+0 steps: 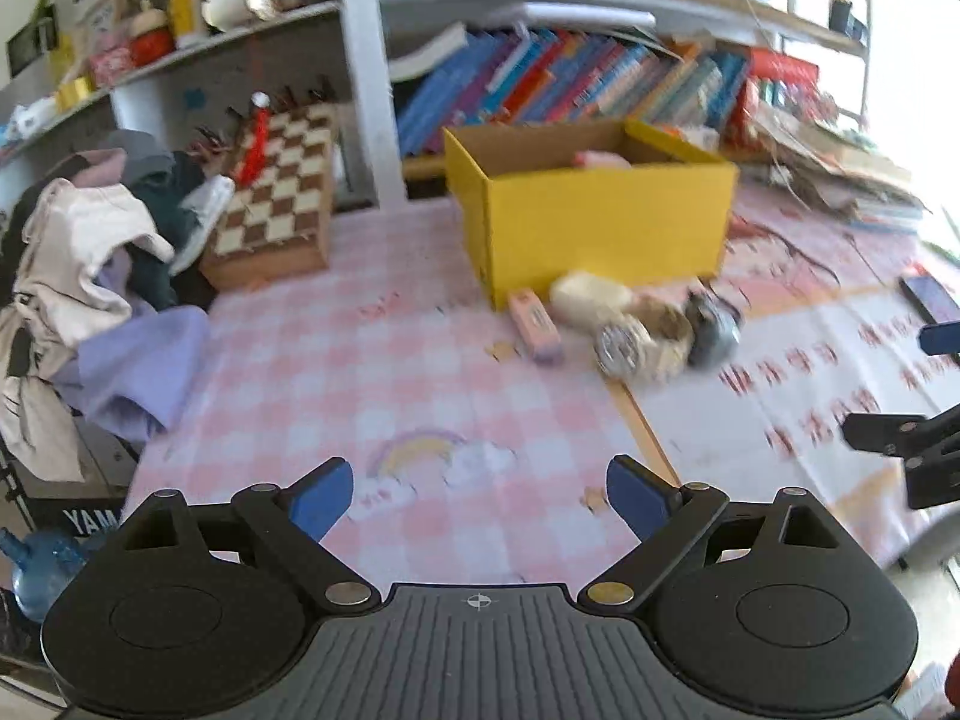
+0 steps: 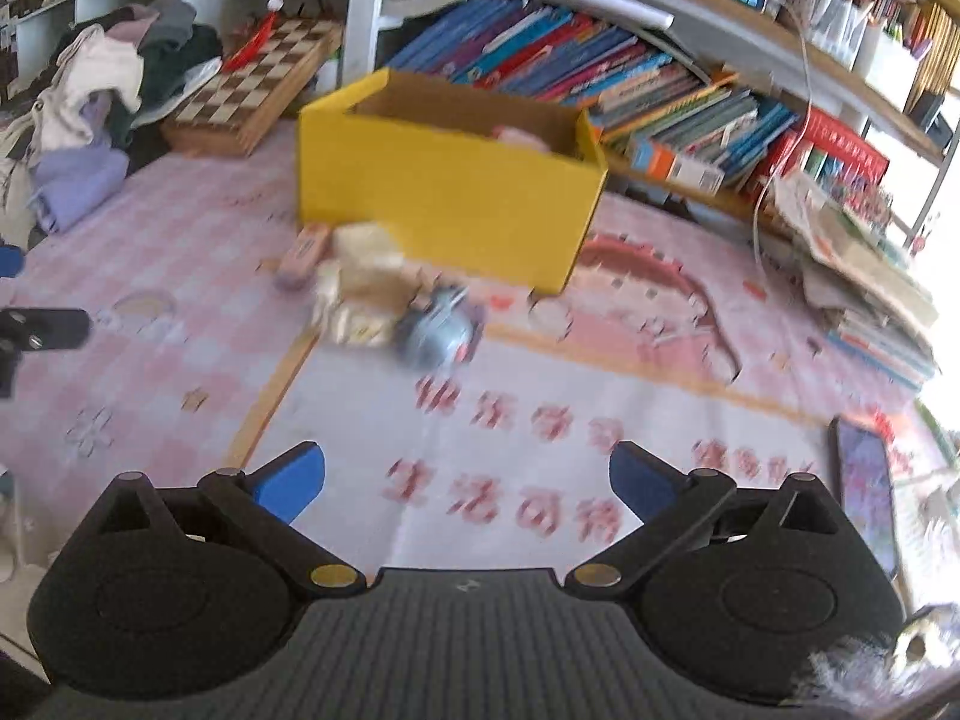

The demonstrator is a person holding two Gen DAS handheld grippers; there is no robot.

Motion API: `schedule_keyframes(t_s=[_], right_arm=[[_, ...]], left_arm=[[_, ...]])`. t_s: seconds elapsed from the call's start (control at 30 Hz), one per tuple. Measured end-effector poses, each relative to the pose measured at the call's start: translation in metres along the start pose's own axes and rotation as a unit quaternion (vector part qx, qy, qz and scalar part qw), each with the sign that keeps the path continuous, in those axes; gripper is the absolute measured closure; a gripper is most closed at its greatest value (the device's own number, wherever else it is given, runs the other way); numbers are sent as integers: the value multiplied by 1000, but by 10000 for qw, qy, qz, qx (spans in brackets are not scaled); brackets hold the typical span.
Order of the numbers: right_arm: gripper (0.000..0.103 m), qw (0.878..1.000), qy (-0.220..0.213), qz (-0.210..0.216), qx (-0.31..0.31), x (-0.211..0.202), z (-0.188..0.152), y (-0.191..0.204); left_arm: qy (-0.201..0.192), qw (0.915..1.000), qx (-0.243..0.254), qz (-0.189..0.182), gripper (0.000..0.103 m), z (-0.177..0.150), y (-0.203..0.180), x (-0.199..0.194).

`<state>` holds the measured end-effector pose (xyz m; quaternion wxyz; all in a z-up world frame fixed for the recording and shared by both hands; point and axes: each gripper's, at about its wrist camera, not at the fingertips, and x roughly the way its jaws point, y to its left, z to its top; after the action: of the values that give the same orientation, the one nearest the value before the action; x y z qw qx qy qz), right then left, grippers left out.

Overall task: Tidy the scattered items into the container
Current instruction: 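Withdraw both tools from the yellow box back over the table, then move both tools toward the blue toy car and cream wristwatch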

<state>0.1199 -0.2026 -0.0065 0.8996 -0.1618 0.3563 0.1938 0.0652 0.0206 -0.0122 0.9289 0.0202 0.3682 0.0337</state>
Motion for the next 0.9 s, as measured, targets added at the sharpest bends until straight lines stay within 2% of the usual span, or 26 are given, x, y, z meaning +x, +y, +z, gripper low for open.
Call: schedule_keyframes(t_s=[0.1,0.2,0.3,0.53,0.73,0.9], right_arm=[[0,9998,123,87,-149,0,-10,17],[0,9992,124,58,-386,-2,-16,33],[1,9982,93,-14,-597,-4,-20,46],[1,9985,42,60,-534,-6,-20,46],[1,9988,93,39,-489,-2,-16,43],[1,9986,136,14,-517,3,-12,40]], left_arm=[[236,9993,-10,-295,9,-13,-11,2],[393,9976,277,-496,9,-23,-25,2],[345,9969,515,-482,9,-25,-32,-1],[318,9983,292,-395,9,-25,-22,-3],[280,9984,353,-328,9,-20,-22,4],[316,9976,414,-455,9,-16,-24,11]])
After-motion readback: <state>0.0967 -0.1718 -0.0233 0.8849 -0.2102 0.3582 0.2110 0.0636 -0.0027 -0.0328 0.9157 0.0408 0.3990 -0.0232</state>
